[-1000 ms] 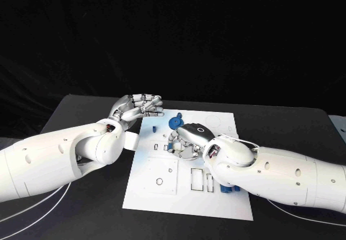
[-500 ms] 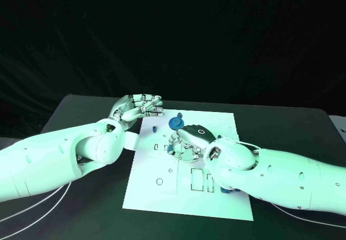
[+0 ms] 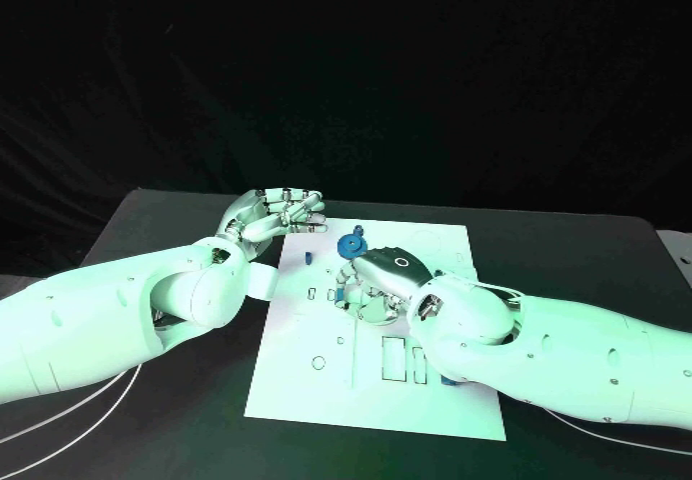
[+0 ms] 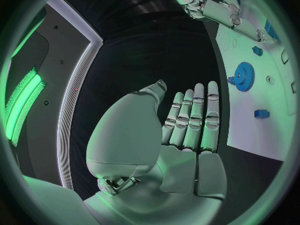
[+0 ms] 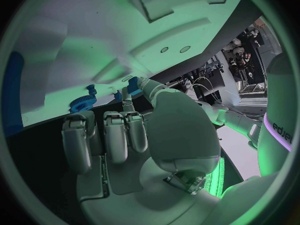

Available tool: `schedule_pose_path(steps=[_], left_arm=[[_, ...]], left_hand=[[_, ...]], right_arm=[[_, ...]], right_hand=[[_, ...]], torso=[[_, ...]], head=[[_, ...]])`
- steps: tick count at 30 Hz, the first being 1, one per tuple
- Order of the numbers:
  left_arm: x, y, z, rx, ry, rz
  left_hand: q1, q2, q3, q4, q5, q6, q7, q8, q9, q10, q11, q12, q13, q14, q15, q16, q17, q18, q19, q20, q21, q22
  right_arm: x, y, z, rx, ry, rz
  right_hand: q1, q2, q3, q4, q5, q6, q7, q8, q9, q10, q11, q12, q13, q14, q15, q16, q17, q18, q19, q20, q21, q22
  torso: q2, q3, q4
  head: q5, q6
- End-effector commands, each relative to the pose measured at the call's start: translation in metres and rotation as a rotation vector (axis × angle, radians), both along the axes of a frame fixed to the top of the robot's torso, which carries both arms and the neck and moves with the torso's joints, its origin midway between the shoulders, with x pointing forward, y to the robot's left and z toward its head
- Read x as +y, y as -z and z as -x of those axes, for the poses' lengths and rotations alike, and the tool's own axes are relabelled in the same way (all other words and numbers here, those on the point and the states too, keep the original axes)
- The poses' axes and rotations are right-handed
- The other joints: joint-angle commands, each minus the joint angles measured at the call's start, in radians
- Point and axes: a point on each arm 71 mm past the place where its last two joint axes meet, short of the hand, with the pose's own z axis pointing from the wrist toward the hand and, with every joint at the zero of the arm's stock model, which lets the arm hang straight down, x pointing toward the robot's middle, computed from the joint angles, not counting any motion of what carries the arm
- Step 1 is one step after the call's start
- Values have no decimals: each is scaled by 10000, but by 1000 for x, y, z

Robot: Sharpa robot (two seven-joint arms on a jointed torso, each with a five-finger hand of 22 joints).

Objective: Assemble the parts on the task board

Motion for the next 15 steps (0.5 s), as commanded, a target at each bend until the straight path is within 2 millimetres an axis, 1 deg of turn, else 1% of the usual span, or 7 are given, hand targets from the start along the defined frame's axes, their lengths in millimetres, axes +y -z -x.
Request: schedule_pose_path(steps=[1,3,5,7,15], left_arm=[[-2,-1,0,-45,206,108],[-3,-1,0,-43,211,109],[-3,-1,0,-39,213,109],[-3,-1,0,-36,213,107],[-2,-1,0,-32,203,102]], left_hand=[[-78,-21,49,3,24,-65,165,-45,-16,-16,39,-54,-3,-8,26,-51,9,143,62,8,-34,-9],[-78,-21,49,3,24,-65,165,-45,-16,-16,39,-54,-3,-8,26,-51,9,143,62,8,-34,-9],[-78,-21,49,3,24,-65,165,-45,-16,-16,39,-54,-3,-8,26,-51,9,143,62,8,-34,-9],[-78,-21,49,3,24,-65,165,-45,-16,-16,39,-54,-3,-8,26,-51,9,143,62,8,-34,-9],[-78,-21,49,3,24,-65,165,-45,-16,-16,39,-54,-3,-8,26,-51,9,143,62,8,-34,-9]], right_arm=[[1,-4,0,-337,134,547],[1,-6,-1,-389,173,643],[1,-7,-2,-408,221,777],[1,-7,-3,-411,260,946],[7,-9,-2,-648,269,1592]], right_hand=[[-37,37,15,41,29,148,-156,73,14,699,-31,-13,2123,860,-34,23,1726,-69,1046,-85,45,2633],[-38,36,16,40,30,150,-156,75,15,700,-33,-12,2125,860,-35,24,1728,-69,1046,-85,45,2633],[-38,36,16,40,30,150,-156,75,15,700,-33,-12,2125,860,-35,24,1728,-69,1046,-85,45,2633],[-39,34,16,39,30,151,-156,76,16,700,-33,-12,2125,861,-35,25,1732,-69,1046,-85,45,2633],[-45,26,15,40,28,155,-156,80,19,700,-34,-11,2125,862,-37,26,1735,-69,1046,-85,45,2633]], torso=[[-1,-2,-4],[-2,-10,-7],[-2,-11,-5],[5,-4,-2],[6,2,22]], head=[[-29,14],[-37,22],[-38,17],[-42,9],[-42,-25]])
